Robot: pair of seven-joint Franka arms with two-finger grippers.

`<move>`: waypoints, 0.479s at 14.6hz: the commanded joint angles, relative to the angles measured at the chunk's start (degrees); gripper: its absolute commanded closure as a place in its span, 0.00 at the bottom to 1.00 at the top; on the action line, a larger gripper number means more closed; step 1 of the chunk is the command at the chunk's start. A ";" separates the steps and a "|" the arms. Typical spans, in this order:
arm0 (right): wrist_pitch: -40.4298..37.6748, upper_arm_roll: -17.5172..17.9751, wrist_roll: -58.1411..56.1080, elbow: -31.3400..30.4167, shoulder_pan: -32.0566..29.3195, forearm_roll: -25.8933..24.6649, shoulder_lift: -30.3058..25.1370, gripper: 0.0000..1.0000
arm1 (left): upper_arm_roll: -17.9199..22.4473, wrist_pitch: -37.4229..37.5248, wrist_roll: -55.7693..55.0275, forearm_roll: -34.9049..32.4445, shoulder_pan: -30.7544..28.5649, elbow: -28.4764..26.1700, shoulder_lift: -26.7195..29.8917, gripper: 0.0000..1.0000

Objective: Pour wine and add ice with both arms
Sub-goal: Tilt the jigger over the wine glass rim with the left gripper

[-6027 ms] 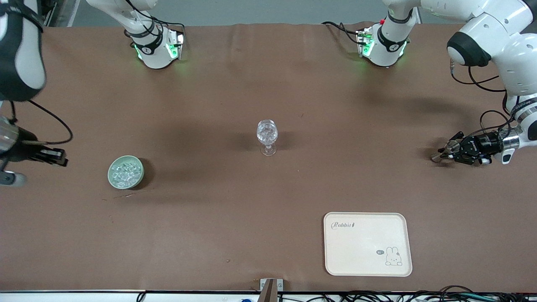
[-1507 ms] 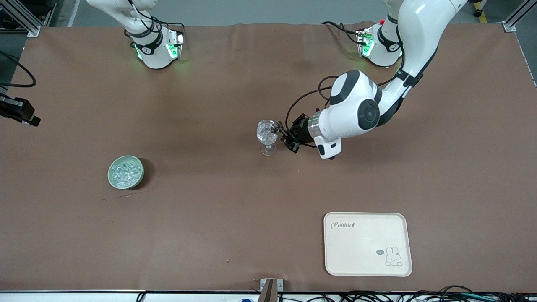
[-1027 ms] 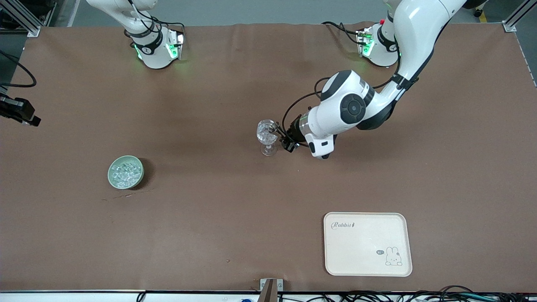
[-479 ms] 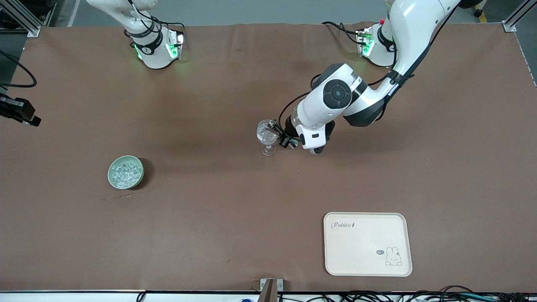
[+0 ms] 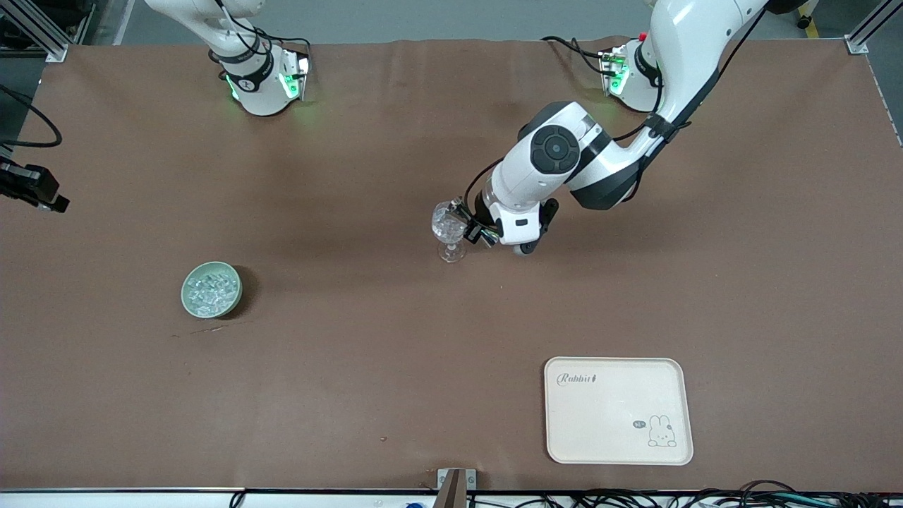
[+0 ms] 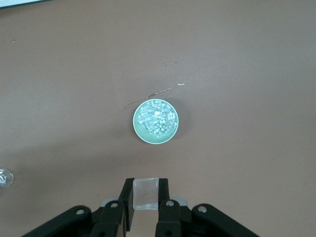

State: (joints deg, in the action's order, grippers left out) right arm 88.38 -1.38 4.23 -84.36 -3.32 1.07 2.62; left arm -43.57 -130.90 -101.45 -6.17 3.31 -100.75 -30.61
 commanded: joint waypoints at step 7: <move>0.30 -0.47 -0.27 -1.87 0.42 0.87 -1.75 0.98 | -0.82 4.95 -5.33 -7.18 1.17 2.05 0.29 0.99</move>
State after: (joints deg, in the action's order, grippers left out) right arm 88.38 -1.37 4.23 -84.36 -3.32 1.07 2.62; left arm -44.01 -127.43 -103.82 -10.76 3.97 -99.63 -30.60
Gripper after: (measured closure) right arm 0.771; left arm 0.784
